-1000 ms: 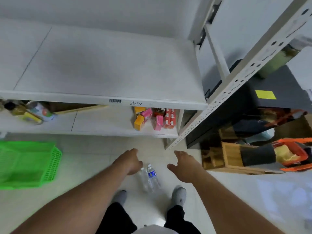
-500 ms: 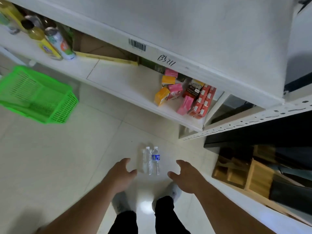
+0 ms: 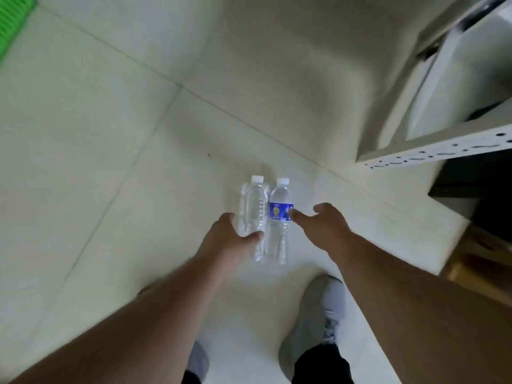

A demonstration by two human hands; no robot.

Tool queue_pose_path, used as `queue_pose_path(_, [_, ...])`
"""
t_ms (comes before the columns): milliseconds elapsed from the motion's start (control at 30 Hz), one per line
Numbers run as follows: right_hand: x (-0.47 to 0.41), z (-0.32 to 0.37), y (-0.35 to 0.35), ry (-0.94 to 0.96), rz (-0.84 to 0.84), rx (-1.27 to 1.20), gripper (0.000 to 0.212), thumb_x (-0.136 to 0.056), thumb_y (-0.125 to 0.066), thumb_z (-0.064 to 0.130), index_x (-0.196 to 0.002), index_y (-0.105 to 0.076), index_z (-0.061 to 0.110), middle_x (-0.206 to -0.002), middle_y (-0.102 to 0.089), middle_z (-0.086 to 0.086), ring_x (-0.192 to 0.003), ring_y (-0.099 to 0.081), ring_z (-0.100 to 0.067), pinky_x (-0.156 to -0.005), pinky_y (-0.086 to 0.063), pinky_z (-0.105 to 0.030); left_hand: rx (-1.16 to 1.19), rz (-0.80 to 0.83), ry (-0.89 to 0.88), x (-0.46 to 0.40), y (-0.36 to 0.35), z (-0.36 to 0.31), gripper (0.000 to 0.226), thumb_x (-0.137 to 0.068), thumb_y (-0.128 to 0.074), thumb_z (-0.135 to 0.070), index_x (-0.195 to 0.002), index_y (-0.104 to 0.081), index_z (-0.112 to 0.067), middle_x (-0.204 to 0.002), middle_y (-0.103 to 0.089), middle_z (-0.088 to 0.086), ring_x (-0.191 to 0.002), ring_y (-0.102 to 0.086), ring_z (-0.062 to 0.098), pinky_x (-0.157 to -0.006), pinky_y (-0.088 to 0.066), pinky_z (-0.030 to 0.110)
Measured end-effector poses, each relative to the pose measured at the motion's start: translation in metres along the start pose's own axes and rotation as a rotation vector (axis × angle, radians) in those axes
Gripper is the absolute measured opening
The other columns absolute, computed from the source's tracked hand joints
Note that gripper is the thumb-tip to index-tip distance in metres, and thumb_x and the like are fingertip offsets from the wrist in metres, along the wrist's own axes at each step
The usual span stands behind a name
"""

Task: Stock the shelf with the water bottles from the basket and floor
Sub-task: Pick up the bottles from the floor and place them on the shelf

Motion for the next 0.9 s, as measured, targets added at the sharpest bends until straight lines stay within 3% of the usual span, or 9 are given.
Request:
queue_pose_path(33, [-0.018,-0.005,-0.013,0.007,0.002,-0.008,0.089,-0.079,-0.069,0.063,-0.145,-0.042,0.011,-0.144,-0.050,-0.006,-0.126,-0.052,-0.025,-0.092,-0.039,-0.027,-0.002,-0.016,-0.005,-0.017,-0.013,0.006,0.084,-0.070,-0.076,-0.058,-0.137,-0.044,-0.020,-0.132,-0.056,-0.001,-0.079,-0.055,0.000,-0.062,-0.040,0.017])
queue_pose_path(133, [-0.059,-0.015,-0.046,0.030,0.005,-0.042,0.092,-0.076,-0.070,0.065,-0.145,-0.042,0.010,-0.143,-0.051,-0.006,-0.122,-0.054,-0.025,-0.085,-0.038,-0.027,-0.007,-0.041,-0.003,-0.056,-0.042,0.019,0.083,-0.069,-0.077,-0.059,-0.134,-0.045,-0.019,-0.121,-0.055,-0.005,-0.083,-0.054,0.006,-0.056,-0.032,0.015])
queue_pose_path(233, [-0.081,-0.022,-0.064,0.042,0.004,-0.085,0.091,-0.073,-0.072,0.065,-0.141,-0.045,0.011,-0.125,-0.059,-0.004,-0.101,-0.057,-0.021,-0.076,-0.040,-0.028,-0.004,-0.043,0.003,-0.076,-0.059,0.028,0.070,-0.066,-0.080,-0.057,-0.118,-0.049,-0.022,-0.096,-0.052,-0.016,-0.069,-0.049,-0.002,-0.050,-0.032,0.015])
queue_pose_path(367, [-0.092,-0.027,-0.069,0.081,0.032,-0.130,0.069,-0.074,-0.074,0.059,-0.124,-0.059,0.014,-0.108,-0.066,0.000,-0.086,-0.062,-0.016,-0.063,-0.042,-0.024,-0.006,-0.040,0.004,-0.088,-0.062,0.036,0.078,-0.064,-0.082,-0.053,-0.126,-0.049,-0.020,-0.109,-0.056,-0.006,-0.080,-0.057,0.006,-0.056,-0.039,0.020])
queue_pose_path(467, [-0.092,-0.028,-0.066,0.118,0.033,-0.154,0.041,-0.082,-0.068,0.047,-0.112,-0.064,0.019,-0.094,-0.066,0.005,-0.072,-0.059,-0.009,-0.054,-0.038,-0.020,0.001,-0.024,0.023,-0.088,-0.058,0.036,0.063,-0.067,-0.075,-0.047,-0.120,-0.051,-0.022,-0.107,-0.056,-0.006,-0.076,-0.056,0.005,-0.052,-0.037,0.020])
queue_pose_path(567, [-0.092,-0.025,-0.064,0.074,0.017,-0.169,0.045,-0.080,-0.065,0.051,-0.103,-0.063,0.012,-0.084,-0.061,0.003,-0.061,-0.052,-0.010,-0.051,-0.035,-0.020,-0.020,-0.047,0.052,-0.088,-0.054,0.035,0.040,-0.066,-0.072,-0.048,-0.091,-0.050,-0.028,-0.093,-0.055,-0.005,-0.066,-0.054,0.007,-0.047,-0.034,0.022])
queue_pose_path(700, [-0.097,-0.016,-0.065,0.053,-0.002,-0.177,0.032,-0.073,-0.073,0.052,-0.079,-0.070,0.020,-0.059,-0.063,0.009,-0.053,-0.058,-0.009,-0.044,-0.039,-0.019,-0.042,-0.056,0.057,-0.095,-0.055,0.033,0.047,-0.067,-0.078,-0.050,-0.097,-0.054,-0.023,-0.088,-0.062,-0.006,-0.069,-0.059,0.010,-0.045,-0.036,0.019])
queue_pose_path(800, [-0.095,-0.011,-0.064,0.086,-0.012,-0.144,0.033,-0.071,-0.075,0.051,-0.081,-0.069,0.021,-0.068,-0.065,0.004,-0.059,-0.060,-0.012,-0.044,-0.038,-0.018,-0.026,-0.069,0.046,-0.097,-0.051,0.032,0.031,-0.068,-0.077,-0.040,-0.085,-0.057,-0.023,-0.079,-0.066,-0.006,-0.063,-0.062,0.008,-0.045,-0.040,0.020])
queue_pose_path(900, [-0.076,-0.004,-0.054,0.146,-0.069,-0.128,0.024,-0.072,-0.072,0.049,-0.074,-0.067,0.026,-0.064,-0.064,0.010,-0.055,-0.059,-0.004,-0.038,-0.035,-0.012,0.044,-0.081,0.031,-0.084,-0.037,0.028,0.028,-0.069,-0.077,-0.038,-0.081,-0.057,-0.023,-0.074,-0.066,-0.005,-0.060,-0.063,0.013,-0.046,-0.042,0.021])
Point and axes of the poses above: each hand's wrist, its own x-axis away from the middle knuckle, its own y-axis out of the back of the hand, z = x × y, the point moved 3 cm from there along -x, towards the middle knuckle
